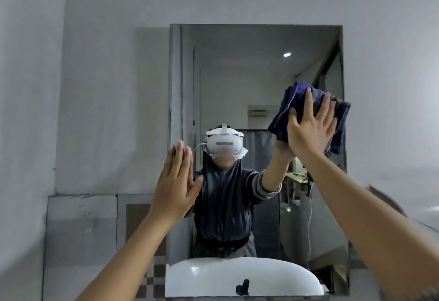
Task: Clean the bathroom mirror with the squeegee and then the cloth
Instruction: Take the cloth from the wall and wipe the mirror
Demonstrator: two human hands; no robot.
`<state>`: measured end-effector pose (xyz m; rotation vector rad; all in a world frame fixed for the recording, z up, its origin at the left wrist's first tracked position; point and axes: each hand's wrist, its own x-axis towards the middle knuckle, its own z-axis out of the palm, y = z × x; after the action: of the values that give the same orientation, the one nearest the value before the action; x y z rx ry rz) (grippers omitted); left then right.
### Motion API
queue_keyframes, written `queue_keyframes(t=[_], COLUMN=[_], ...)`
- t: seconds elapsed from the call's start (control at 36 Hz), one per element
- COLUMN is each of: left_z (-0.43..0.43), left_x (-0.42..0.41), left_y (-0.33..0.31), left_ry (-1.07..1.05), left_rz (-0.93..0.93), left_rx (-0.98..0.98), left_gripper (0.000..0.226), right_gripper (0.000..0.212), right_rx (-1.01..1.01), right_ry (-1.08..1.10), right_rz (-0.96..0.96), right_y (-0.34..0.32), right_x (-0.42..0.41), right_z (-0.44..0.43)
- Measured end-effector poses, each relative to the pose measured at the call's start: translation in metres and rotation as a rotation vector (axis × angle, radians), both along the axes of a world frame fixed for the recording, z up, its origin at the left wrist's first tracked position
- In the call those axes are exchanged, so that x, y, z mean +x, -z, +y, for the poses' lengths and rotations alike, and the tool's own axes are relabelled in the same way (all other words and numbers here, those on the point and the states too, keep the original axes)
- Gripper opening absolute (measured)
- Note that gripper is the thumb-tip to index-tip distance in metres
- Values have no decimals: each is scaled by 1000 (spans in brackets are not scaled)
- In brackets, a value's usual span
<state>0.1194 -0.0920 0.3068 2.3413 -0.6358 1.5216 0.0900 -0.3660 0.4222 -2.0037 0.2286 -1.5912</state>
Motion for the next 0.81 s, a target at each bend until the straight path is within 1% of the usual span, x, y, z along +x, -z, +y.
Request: queue_keyframes(t=[0.08,0.17,0.31,0.42,0.5,0.56,0.67,0.81], left_z=[2,5,12,14,14,13,13,14], left_x=[-5,-11,-11,-8,-6,-5,-6,-6], left_y=[4,12,33,51,61,65,67,67], left_ry=[40,73,82,122,134,136,155,170], left_rz=[42,100,83,96,103,103,95,92], left_rx=[9,-5,12,-41,-91,-113,-114,-115], left_gripper=[80,82,85,89,90,89,88,87], right_gripper=[59,60,61,61,60,60,60,56], right_rx=[144,184,156,44,-114,-258,-623,-1104], right_ry=[-10,-23,-54,-63,-59,-55,-19,26], right_rz=[-23,-7,-9,-9,-10,-9,-14,-43], right_y=[15,27,26,17,11,9,6,2], right_x=[3,6,8,11,15,17,19,21], right_z=[28,57,99,127,148,159,169,149])
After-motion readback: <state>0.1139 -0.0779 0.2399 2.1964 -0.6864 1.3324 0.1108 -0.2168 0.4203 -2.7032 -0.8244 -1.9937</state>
